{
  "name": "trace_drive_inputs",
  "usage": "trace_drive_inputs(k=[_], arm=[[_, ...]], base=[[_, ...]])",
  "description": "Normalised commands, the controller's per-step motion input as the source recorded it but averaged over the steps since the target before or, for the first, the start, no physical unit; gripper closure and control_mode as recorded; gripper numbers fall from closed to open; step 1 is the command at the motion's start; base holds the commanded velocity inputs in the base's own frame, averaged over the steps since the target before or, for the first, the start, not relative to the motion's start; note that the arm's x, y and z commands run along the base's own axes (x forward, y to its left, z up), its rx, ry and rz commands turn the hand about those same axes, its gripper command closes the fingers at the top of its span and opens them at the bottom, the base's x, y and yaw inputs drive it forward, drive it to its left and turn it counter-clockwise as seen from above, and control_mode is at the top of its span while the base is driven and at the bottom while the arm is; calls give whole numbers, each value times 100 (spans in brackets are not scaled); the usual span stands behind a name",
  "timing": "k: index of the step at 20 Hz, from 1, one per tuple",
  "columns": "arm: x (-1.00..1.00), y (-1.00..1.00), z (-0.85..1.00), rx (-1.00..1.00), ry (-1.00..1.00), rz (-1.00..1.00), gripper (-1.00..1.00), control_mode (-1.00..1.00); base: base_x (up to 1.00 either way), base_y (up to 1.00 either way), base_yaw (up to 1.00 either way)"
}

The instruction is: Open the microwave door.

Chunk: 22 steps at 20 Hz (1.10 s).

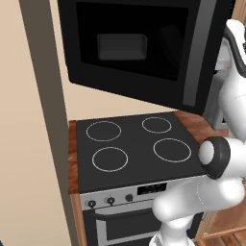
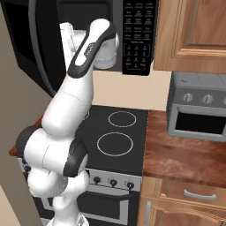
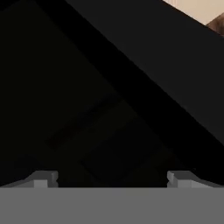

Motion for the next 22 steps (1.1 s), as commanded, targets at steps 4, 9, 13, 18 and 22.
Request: trace_drive_inputs(k=[4,9,13,18,22], arm=[[-91,94,41,0,-3,2,-100,-100],[-85,100,38,0,-2,0,-100,-100],[-57,100,21,0,-1,0,-100,-100],[-9,100,0,-4,-2,-1,-100,-100],[0,49,0,-6,0,-1,-100,-100]], base=[[0,0,0],[0,0,0],[0,0,0],[0,0,0],[0,0,0]])
